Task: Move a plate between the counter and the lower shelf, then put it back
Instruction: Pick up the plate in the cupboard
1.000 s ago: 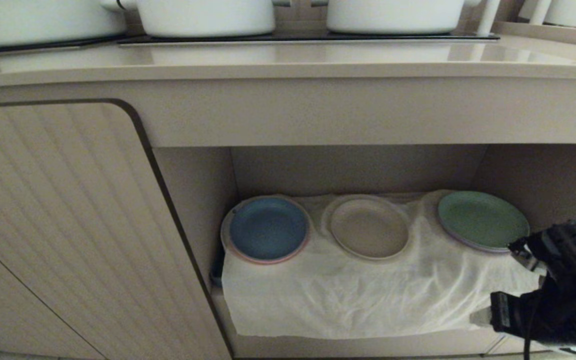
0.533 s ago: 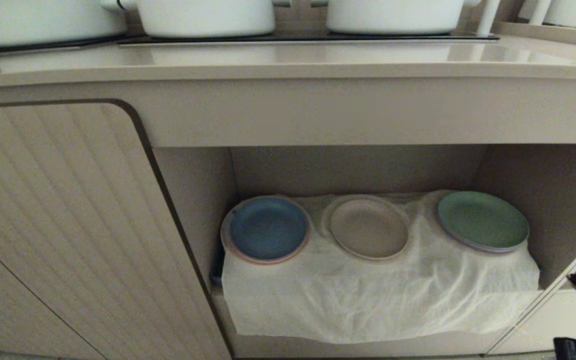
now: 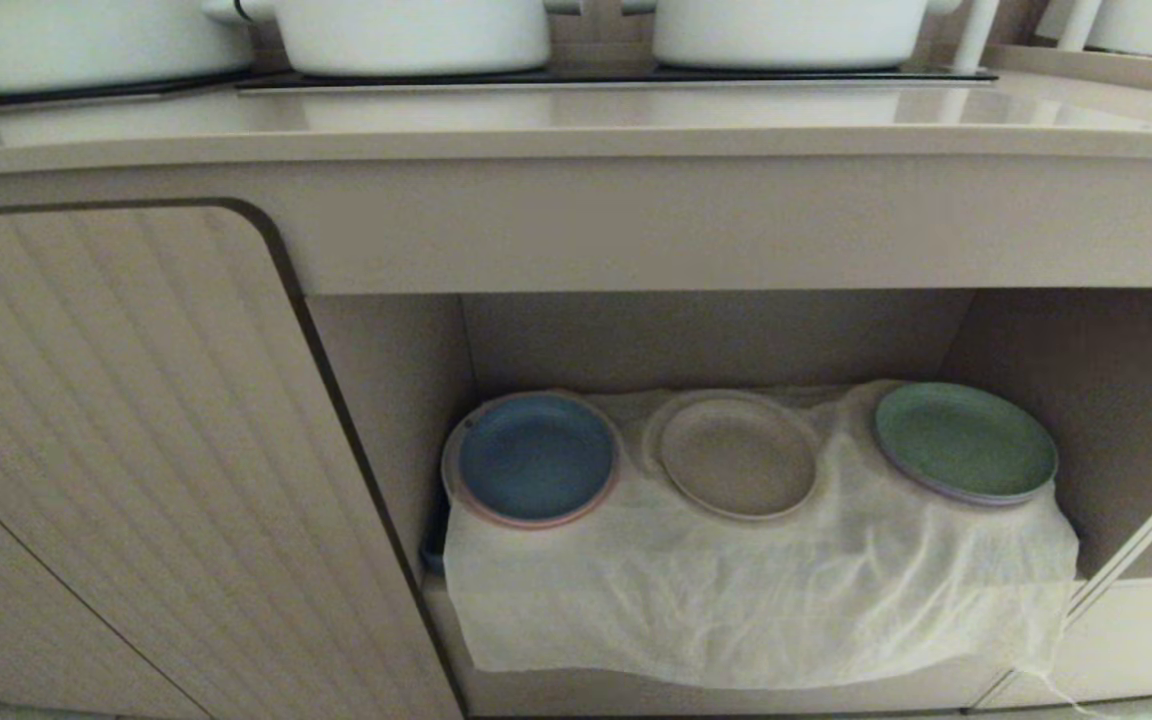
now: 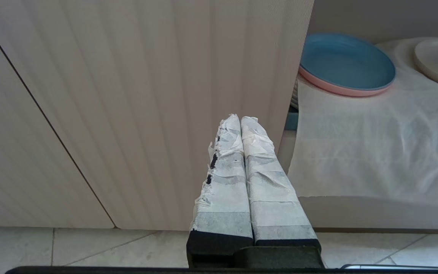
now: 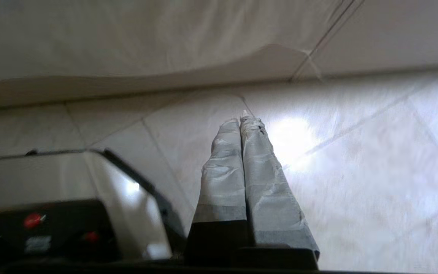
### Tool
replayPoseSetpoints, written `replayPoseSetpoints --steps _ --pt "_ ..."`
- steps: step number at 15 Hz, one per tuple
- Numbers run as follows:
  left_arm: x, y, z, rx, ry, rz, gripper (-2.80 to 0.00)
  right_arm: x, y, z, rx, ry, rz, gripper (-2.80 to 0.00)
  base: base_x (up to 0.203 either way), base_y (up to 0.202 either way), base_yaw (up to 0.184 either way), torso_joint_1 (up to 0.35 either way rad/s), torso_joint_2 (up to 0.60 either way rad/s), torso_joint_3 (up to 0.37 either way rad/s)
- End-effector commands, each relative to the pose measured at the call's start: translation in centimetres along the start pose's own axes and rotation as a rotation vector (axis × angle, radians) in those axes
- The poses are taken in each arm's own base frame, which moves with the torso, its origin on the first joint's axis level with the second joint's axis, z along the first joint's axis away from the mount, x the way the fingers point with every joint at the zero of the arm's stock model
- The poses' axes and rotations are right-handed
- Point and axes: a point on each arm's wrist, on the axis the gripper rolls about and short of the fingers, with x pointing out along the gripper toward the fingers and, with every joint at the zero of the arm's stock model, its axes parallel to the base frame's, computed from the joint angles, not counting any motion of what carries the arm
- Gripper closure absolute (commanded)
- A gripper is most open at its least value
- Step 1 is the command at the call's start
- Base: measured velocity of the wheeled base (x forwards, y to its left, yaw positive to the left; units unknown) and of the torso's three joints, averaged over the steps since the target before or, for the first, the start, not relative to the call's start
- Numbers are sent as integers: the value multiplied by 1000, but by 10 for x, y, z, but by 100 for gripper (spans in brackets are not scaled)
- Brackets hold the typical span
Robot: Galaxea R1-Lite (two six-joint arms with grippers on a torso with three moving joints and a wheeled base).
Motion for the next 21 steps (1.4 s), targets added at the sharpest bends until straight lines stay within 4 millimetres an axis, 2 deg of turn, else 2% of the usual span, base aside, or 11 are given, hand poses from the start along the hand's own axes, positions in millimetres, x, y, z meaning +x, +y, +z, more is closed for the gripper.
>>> replayPoseSetpoints --steps 1,6,12,21 --pt "0 0 0 0 0 0 0 -8 0 -28 -11 -142 -13 0 0 0 0 0 0 0" --pt "0 0 0 0 0 0 0 -25 2 -50 -58 -446 30 0 0 0 0 0 0 0" --pt "0 0 0 0 0 0 0 -39 -1 -77 -83 -669 108 0 0 0 0 0 0 0" --pt "0 0 0 0 0 0 0 -39 -1 -79 -83 -681 112 0 0 0 0 0 0 0"
